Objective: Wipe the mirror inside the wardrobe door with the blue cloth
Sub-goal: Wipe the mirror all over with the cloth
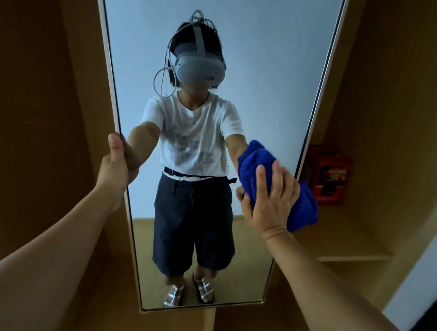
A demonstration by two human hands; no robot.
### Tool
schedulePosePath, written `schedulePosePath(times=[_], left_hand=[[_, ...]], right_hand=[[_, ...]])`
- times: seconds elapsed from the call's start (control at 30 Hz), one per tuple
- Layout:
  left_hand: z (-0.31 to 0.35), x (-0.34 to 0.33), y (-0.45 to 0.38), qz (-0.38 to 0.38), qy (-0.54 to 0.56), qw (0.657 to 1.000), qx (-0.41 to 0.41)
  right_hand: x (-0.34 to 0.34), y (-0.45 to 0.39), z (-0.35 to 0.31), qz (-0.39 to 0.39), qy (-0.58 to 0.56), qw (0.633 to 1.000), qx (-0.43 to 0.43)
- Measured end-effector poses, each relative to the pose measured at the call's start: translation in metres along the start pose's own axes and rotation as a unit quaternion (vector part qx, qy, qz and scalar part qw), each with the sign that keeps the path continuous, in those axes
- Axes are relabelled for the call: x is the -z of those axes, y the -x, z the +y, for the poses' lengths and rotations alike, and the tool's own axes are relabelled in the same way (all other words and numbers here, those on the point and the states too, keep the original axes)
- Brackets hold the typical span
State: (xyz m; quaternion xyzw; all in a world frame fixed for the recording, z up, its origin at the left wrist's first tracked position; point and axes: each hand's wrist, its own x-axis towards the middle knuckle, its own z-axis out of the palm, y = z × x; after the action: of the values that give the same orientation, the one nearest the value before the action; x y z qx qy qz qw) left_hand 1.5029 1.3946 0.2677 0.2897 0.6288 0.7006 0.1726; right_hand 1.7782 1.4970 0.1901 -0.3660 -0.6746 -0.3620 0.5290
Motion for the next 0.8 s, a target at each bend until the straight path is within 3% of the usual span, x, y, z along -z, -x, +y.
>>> schedulePosePath(times=[0.17,0.27,0.5,0.67,0.8], left_hand=[[-0.061,0.008,0.017,-0.041,-0.009,0.999,0.025],[-0.070,0.008,0.023,-0.045,-0.002,0.998,0.045],[-0.071,0.018,0.024,-0.095,-0.015,0.995,0.028],[-0.073,0.012,0.023,-0.067,0.002,0.997,0.035],[-0.076,0.006,0.017,-0.026,-0.012,0.999,0.018]], right_hand=[[-0.002,0.053,-0.022,-0.068,-0.019,0.983,0.167],[-0.007,0.055,-0.047,-0.044,-0.012,0.970,0.237],[-0.019,0.016,-0.138,0.008,-0.055,0.975,0.213],[-0.022,0.068,-0.153,-0.044,-0.066,0.941,0.328],[-0.025,0.134,-0.160,-0.116,-0.045,0.921,0.370]])
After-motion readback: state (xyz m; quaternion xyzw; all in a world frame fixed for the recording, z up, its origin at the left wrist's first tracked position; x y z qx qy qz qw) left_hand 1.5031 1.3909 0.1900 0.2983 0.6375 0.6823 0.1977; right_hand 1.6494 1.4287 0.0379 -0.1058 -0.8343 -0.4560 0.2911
